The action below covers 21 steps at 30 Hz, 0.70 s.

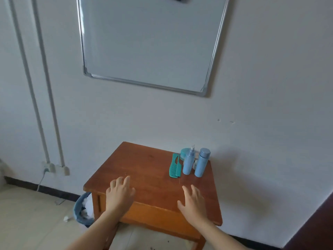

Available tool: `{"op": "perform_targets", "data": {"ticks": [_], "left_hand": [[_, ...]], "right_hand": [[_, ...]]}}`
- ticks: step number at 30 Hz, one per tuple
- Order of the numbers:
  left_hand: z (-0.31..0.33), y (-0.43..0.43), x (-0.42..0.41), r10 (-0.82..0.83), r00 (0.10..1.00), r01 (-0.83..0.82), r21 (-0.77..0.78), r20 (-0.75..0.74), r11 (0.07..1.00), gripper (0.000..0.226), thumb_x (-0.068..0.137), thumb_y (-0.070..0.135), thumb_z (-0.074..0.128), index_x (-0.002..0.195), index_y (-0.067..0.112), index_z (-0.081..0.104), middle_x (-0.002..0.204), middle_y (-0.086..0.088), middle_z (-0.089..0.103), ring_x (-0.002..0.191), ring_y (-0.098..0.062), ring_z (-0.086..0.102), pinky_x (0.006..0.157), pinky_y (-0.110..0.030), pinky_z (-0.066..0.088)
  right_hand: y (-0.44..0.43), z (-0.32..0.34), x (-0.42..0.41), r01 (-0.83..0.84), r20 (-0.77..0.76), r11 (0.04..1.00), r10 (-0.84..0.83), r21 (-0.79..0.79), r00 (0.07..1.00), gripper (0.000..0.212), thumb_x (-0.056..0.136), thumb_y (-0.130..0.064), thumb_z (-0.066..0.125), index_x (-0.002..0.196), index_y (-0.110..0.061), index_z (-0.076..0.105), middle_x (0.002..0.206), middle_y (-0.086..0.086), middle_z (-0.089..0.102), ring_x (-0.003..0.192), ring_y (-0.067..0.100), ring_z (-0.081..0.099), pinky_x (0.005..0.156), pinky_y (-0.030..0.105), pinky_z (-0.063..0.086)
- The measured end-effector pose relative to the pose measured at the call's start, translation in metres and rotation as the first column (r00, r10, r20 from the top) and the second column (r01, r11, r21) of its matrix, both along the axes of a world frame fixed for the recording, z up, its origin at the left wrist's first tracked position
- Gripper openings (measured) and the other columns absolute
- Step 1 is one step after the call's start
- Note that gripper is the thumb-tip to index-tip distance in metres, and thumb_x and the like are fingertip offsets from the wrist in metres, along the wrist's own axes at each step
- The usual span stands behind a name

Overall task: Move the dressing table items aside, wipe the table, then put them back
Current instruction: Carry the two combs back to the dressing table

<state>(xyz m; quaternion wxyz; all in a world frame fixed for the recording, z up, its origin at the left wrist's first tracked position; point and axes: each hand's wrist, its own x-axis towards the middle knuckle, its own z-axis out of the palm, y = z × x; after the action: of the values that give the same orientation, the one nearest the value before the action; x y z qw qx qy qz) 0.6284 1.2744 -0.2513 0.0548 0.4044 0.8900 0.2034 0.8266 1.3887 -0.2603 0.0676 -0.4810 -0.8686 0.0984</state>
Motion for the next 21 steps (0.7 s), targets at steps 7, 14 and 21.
{"op": "perform_targets", "data": {"ticks": [7,14,21], "left_hand": [[-0.017,0.069,-0.067,-0.087,0.995,0.089,-0.050,0.045,0.995,0.047,0.096,0.033,0.034,0.141,0.021,0.027,0.148,-0.003,0.030,0.138,-0.024,0.023,0.110,-0.038,0.027],[-0.050,0.132,-0.070,-0.182,0.977,0.197,-0.153,0.110,0.968,0.048,0.095,0.036,0.036,0.141,0.023,0.028,0.147,0.000,0.030,0.136,-0.023,0.024,0.107,-0.036,0.029],[-0.062,0.213,-0.070,-0.236,0.963,0.262,-0.236,0.130,0.936,0.048,0.094,0.028,0.036,0.141,0.021,0.028,0.148,-0.002,0.028,0.137,-0.023,0.022,0.108,-0.036,0.028]], "right_hand": [[0.040,-0.025,-0.050,0.111,0.048,0.989,-0.107,-0.102,0.993,0.057,0.095,-0.038,0.042,0.145,-0.022,0.022,0.154,0.006,0.018,0.143,0.022,0.014,0.116,0.034,0.019],[0.097,-0.048,-0.066,0.215,0.063,0.965,-0.208,-0.147,0.976,0.054,0.095,-0.037,0.042,0.143,-0.019,0.027,0.146,0.005,0.033,0.137,0.021,0.027,0.112,0.032,0.027],[0.161,-0.071,-0.094,0.253,-0.008,0.946,-0.261,-0.204,0.965,0.043,0.095,-0.037,0.041,0.133,-0.019,0.040,0.128,-0.001,0.049,0.120,0.017,0.041,0.101,0.029,0.037]]}}
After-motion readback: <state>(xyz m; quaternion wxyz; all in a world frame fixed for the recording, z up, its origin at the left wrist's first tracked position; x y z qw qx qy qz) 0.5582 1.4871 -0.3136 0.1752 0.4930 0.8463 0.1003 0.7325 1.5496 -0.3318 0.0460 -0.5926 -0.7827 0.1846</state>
